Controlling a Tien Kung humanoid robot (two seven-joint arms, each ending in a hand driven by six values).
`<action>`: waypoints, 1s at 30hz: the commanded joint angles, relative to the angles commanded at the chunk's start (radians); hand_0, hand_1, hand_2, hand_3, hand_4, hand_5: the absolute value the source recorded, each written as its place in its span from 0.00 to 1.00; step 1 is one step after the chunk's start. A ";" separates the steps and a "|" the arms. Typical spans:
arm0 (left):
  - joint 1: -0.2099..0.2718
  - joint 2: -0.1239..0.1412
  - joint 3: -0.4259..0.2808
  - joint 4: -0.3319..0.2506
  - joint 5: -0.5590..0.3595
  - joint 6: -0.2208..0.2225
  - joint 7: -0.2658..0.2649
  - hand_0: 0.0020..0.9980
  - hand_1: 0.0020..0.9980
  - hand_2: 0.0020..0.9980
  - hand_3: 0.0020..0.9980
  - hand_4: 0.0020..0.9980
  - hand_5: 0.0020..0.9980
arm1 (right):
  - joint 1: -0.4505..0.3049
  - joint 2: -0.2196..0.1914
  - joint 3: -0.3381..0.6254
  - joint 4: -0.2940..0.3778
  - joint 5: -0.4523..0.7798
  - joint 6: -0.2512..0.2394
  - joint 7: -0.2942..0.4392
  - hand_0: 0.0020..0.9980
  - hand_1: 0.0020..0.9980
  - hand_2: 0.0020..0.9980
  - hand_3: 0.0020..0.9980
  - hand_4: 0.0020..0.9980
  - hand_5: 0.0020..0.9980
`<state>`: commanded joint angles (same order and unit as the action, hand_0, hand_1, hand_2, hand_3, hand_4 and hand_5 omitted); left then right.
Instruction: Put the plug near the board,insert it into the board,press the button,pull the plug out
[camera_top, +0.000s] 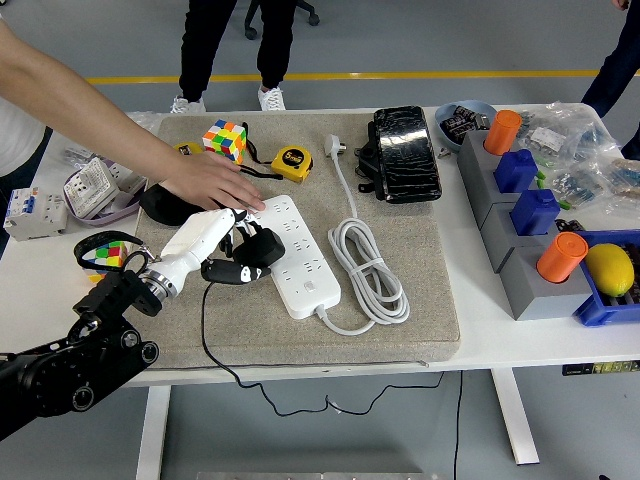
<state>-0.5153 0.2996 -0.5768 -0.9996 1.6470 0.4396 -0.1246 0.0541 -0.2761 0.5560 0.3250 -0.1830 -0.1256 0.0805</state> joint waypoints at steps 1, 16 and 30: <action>0.000 0.000 0.000 0.001 0.000 0.000 0.000 0.27 0.27 0.32 0.52 0.76 0.06 | 0.000 0.000 0.000 0.000 0.000 0.000 0.000 0.57 0.64 0.61 0.54 0.92 0.48; -0.004 -0.002 0.008 0.017 0.017 0.001 0.002 0.28 0.28 0.33 0.52 0.76 0.06 | 0.000 0.001 0.007 0.004 -0.009 -0.001 0.001 0.57 0.64 0.61 0.54 0.92 0.48; -0.004 -0.002 0.006 0.017 0.027 -0.011 0.013 0.32 0.43 0.48 0.54 0.99 0.11 | 0.001 0.000 0.011 0.006 -0.013 -0.001 0.001 0.57 0.64 0.61 0.54 0.92 0.48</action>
<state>-0.5197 0.2977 -0.5712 -0.9825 1.6735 0.4283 -0.1121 0.0552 -0.2765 0.5669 0.3305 -0.1962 -0.1264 0.0813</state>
